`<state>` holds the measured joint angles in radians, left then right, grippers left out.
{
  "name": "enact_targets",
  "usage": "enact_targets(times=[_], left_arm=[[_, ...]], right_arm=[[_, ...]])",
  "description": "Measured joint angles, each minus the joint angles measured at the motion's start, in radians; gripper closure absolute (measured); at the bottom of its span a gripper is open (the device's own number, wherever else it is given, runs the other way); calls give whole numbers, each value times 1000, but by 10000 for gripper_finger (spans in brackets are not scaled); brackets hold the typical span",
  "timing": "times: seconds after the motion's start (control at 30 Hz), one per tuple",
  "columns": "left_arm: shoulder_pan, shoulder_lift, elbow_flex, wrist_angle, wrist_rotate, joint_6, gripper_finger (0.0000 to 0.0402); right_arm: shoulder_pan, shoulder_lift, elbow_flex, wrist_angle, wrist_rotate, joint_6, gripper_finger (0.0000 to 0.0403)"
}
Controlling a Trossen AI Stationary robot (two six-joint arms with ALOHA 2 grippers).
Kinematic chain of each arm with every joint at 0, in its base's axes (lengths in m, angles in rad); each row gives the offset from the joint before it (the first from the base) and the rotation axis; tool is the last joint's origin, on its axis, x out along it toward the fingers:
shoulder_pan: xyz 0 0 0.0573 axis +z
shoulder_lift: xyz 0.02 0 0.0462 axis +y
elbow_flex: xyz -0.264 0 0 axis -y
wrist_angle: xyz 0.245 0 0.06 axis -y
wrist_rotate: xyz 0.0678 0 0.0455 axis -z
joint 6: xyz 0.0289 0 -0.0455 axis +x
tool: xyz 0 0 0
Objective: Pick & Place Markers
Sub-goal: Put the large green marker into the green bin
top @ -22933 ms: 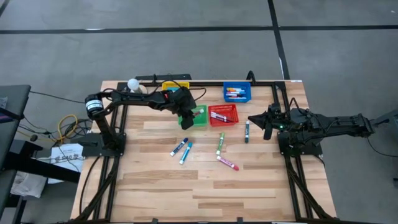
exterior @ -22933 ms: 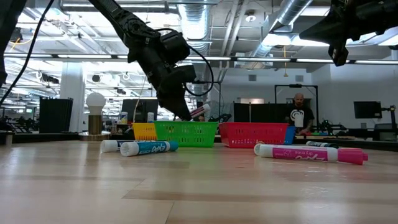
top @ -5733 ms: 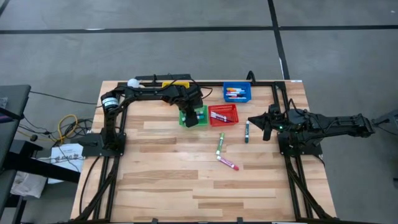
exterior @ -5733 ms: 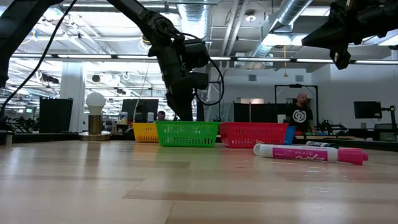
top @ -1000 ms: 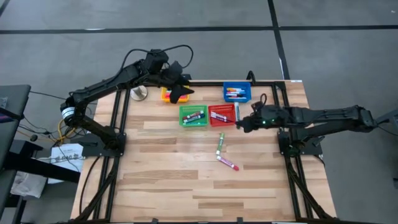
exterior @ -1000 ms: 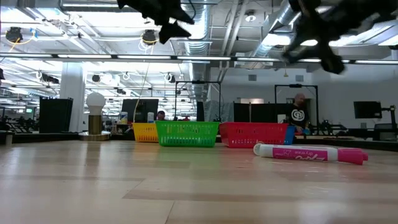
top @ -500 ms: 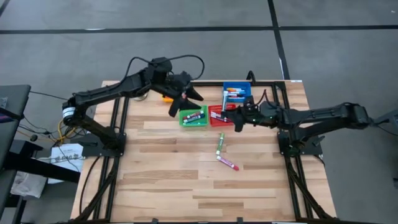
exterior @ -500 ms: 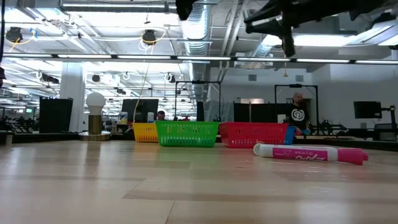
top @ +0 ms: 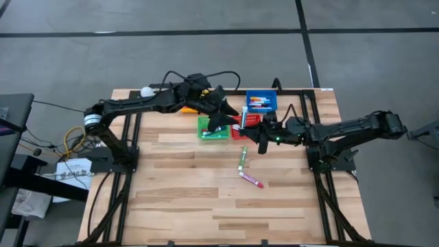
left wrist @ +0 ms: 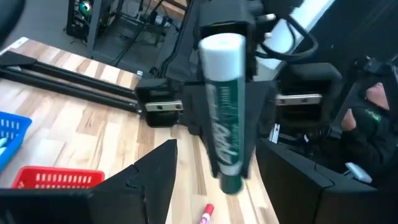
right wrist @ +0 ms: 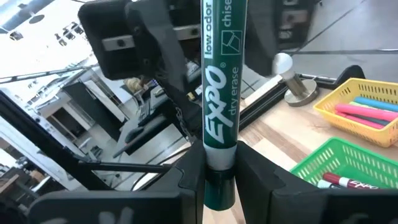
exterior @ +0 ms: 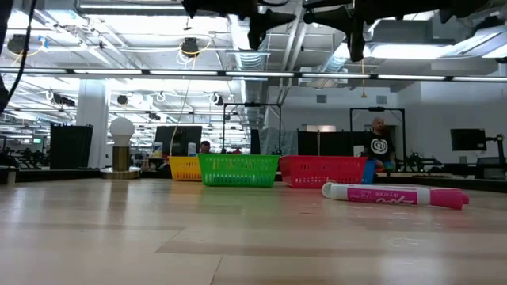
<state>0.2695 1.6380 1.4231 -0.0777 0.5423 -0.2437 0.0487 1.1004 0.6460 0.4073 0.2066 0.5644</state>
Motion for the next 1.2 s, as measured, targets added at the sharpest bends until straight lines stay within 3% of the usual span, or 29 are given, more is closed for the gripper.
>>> enact_targets(times=[0.97, 1.07, 1.2], left_arm=[[-21, 78, 0, 232, -26, -109, 184], [-21, 80, 0, 236, -33, -106, 197], [-21, 79, 0, 244, -44, -104, 248]], right_arm=[[-25, 1, 0, -1, -8, -15, 346], [-25, 1, 0, 8, -8, -14, 346], [-25, 1, 0, 10, -1, -14, 346]])
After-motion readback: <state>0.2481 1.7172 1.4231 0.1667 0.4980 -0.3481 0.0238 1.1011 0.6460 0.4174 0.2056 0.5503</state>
